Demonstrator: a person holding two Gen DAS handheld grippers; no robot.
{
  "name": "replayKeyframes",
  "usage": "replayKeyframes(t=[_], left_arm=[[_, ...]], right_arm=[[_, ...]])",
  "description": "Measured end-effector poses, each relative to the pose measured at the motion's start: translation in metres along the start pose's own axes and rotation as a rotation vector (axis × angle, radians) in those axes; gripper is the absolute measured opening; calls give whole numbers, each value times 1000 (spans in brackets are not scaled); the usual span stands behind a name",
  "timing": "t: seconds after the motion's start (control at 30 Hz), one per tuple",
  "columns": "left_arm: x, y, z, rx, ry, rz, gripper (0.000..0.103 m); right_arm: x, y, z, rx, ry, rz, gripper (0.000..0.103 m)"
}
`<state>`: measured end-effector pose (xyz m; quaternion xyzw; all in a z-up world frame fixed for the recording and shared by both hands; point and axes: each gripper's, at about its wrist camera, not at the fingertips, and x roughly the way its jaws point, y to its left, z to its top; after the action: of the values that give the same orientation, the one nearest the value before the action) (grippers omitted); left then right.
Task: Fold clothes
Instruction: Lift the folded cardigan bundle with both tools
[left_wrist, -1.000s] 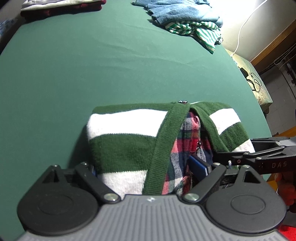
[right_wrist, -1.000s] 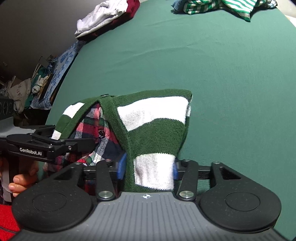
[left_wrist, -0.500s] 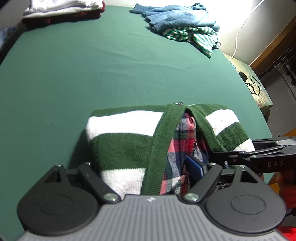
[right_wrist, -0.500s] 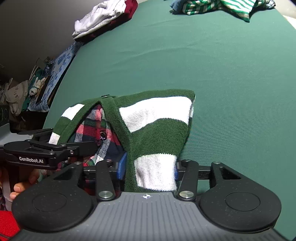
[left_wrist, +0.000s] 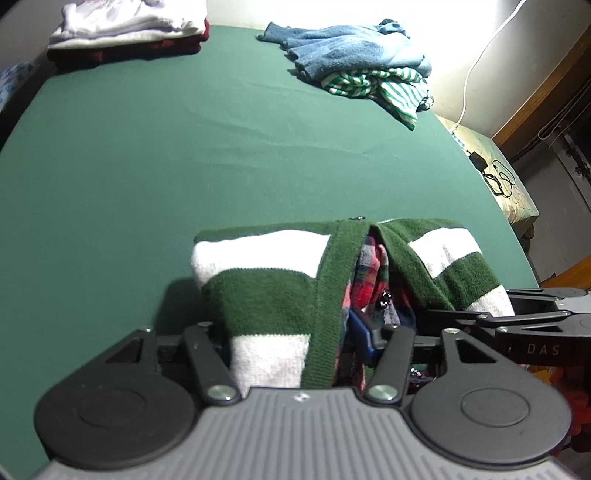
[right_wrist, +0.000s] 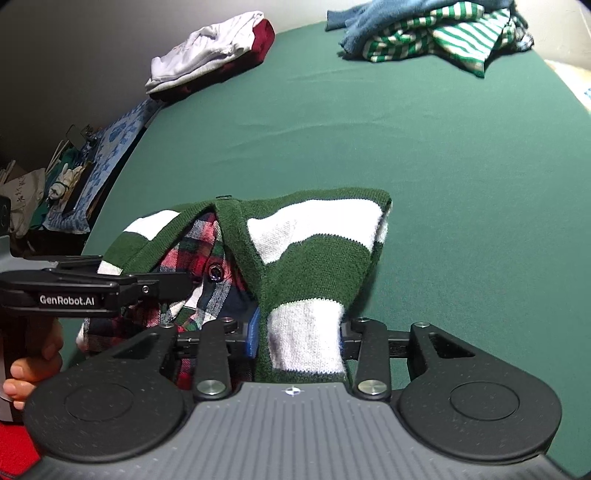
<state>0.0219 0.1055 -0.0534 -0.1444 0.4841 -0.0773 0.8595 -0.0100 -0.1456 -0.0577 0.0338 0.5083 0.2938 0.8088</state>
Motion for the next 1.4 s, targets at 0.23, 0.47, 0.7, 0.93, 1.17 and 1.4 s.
replayKeyframes(t=[0.23,0.47,0.7,0.93,1.17,1.4], left_arm=[[5,5,5,-8,15,-7,61],[-3,22,1,-116,16,-100,91],[-10,40,-9,-207,-1,-93,77],[3,27,-17,-201,15,-61,71],[5,17,-19,-205,-5,-20,65],[-7,-5,-19,-186,-49,39,43]], right_arm=[[7,0,4,-5,-14,-8,38],[10,-20,4,46,29,55,53],[14,-30,6,56,92,121,57],[16,-17,6,-53,88,115,64],[19,-13,1,-94,42,117,71],[16,-18,4,-42,34,115,40]])
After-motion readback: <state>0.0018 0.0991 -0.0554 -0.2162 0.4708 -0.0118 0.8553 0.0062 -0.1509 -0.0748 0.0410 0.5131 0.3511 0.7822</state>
